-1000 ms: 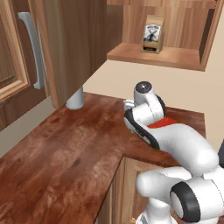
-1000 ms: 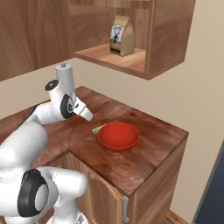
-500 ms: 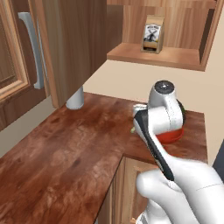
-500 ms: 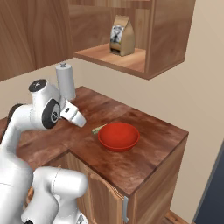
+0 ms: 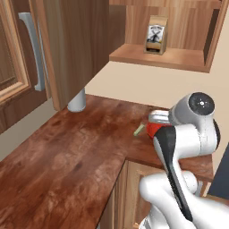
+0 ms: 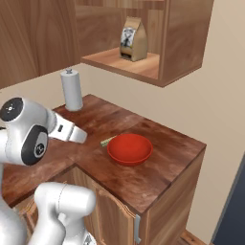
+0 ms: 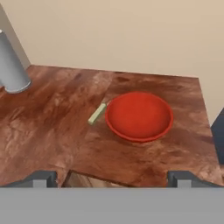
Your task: Pick the egg and butter from the fridge and place them by the bowl for mixing.
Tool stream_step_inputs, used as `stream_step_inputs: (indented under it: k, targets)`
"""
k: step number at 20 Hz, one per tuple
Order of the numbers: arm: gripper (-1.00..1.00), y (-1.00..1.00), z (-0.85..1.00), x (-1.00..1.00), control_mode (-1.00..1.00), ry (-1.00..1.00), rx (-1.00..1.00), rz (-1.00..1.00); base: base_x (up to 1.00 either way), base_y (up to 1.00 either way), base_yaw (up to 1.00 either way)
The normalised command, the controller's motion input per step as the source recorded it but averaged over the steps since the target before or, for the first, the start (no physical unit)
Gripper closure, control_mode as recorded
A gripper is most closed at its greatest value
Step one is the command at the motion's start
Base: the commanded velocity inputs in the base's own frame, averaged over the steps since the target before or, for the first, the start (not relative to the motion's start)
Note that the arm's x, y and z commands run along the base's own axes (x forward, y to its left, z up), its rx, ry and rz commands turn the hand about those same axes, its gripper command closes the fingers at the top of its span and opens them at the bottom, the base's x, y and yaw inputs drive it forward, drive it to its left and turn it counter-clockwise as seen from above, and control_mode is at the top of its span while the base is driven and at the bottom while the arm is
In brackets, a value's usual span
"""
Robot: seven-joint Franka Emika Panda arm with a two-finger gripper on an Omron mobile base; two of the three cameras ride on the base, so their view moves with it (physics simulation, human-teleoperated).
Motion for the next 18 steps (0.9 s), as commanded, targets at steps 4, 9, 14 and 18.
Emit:
stream_step_inputs:
  k: [4, 9, 14, 18]
  targets:
    - [-1.0, 0.06, -0.01, -0.35, 1.0, -0.03, 0.0, 0.0, -0.5, 0.0, 0.02]
    - [-1.0, 0.0, 0.0, 0.0, 1.0, 0.0, 0.0, 0.0, -1.0, -0.01, 0.42]
    - [-1.0, 0.0, 0.0, 0.0, 1.0, 0.0, 0.0, 0.0, -0.63, -0.04, 0.81]
    - [-1.0, 0.0, 0.0, 0.0, 1.0, 0.0, 0.0, 0.0, -0.06, 0.03, 0.96]
